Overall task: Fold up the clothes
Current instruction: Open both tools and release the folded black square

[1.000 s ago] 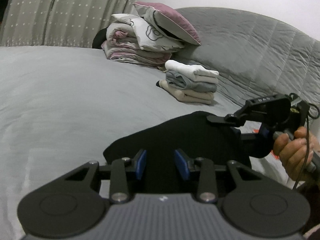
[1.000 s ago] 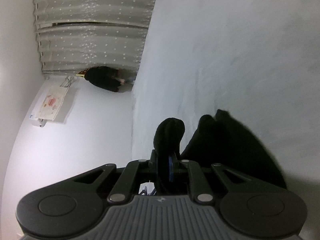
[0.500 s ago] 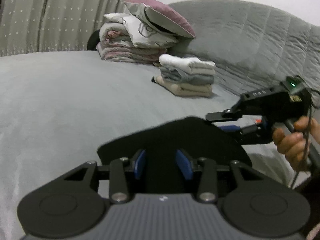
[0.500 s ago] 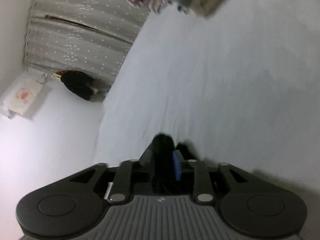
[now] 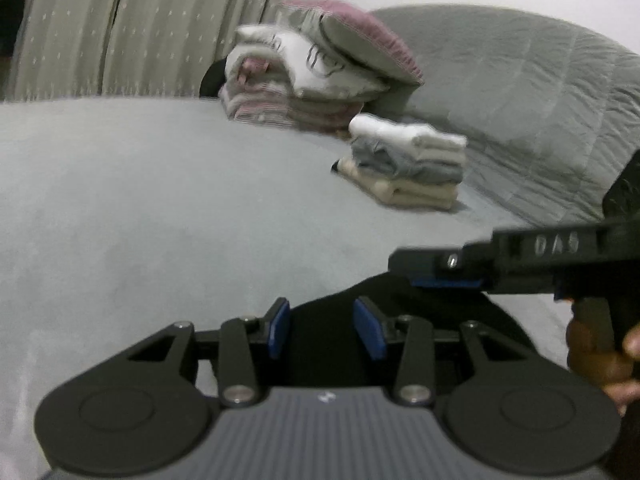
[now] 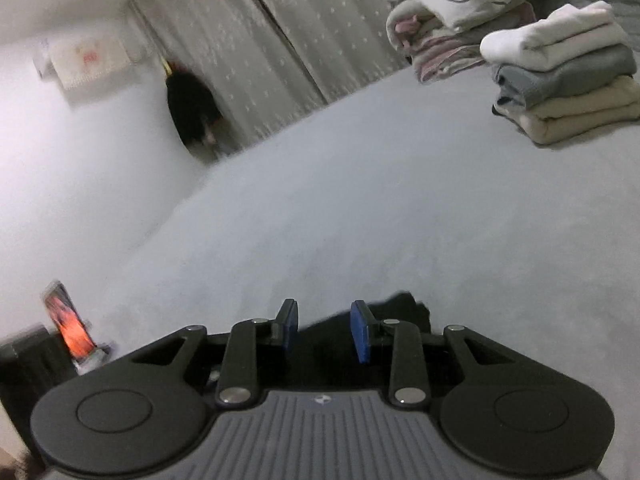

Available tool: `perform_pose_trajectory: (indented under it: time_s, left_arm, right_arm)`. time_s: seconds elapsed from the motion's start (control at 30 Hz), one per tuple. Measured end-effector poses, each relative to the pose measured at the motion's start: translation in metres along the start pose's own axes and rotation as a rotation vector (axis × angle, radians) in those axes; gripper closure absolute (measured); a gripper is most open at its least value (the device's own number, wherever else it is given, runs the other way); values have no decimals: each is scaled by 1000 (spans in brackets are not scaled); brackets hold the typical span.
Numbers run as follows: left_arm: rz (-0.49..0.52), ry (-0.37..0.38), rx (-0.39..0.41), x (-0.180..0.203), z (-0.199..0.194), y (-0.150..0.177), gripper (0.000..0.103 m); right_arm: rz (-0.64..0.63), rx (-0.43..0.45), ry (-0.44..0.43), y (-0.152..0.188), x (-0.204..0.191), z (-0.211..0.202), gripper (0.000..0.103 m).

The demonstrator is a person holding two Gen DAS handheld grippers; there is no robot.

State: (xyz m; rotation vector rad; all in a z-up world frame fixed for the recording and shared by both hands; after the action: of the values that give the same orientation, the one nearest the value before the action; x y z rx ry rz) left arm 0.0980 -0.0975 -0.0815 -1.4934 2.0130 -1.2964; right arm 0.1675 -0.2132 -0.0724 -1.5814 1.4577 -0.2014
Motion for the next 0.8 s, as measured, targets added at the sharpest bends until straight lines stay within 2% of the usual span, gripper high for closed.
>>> perform_pose_trajectory:
  time_s: [0.1, 0.2, 0.23, 0.3, 0.4, 0.5, 0.67, 0.8]
  left_arm:
    - [-54, 0, -22, -13, 7, 3, 61]
    - [-103, -9, -2, -20, 0, -2, 61]
    - [-109, -9, 6, -21, -5, -3, 61]
    - [-122, 16, 20, -20, -16, -6, 60]
    - [-122, 72, 32, -14, -33, 0, 59]
    - [-48, 90, 24, -3, -47, 16, 58]
    - [109, 90, -19, 16, -60, 51, 54]
    - [205, 80, -23, 25, -74, 70, 49]
  right_arm:
    - [36, -22, 46, 6, 14, 10, 81]
    - [104, 2, 27, 4, 23, 2, 81]
    - [114, 15, 18, 3, 22, -4, 78]
    - [99, 43, 0, 0, 18, -17, 77]
    - [3, 66, -22, 6, 4, -35, 76]
    - [-139, 59, -29, 23, -9, -48, 76]
    - [-381, 5, 29, 62, -13, -54, 75]
    - [-489, 2, 43, 83, -8, -69, 71]
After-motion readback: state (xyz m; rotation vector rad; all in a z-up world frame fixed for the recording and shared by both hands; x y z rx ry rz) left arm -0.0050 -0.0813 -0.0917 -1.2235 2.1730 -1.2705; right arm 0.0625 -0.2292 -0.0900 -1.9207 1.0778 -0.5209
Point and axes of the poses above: each gripper's, at about its wrist camera, not at the fingertips, and z roughly the way its jaws point, x to its right, y to its underside, the point moved 9 cm from there along z, roughly the way its jaws point, and after that the axes turned 3 degrees about -x, right-handed, at the moved point
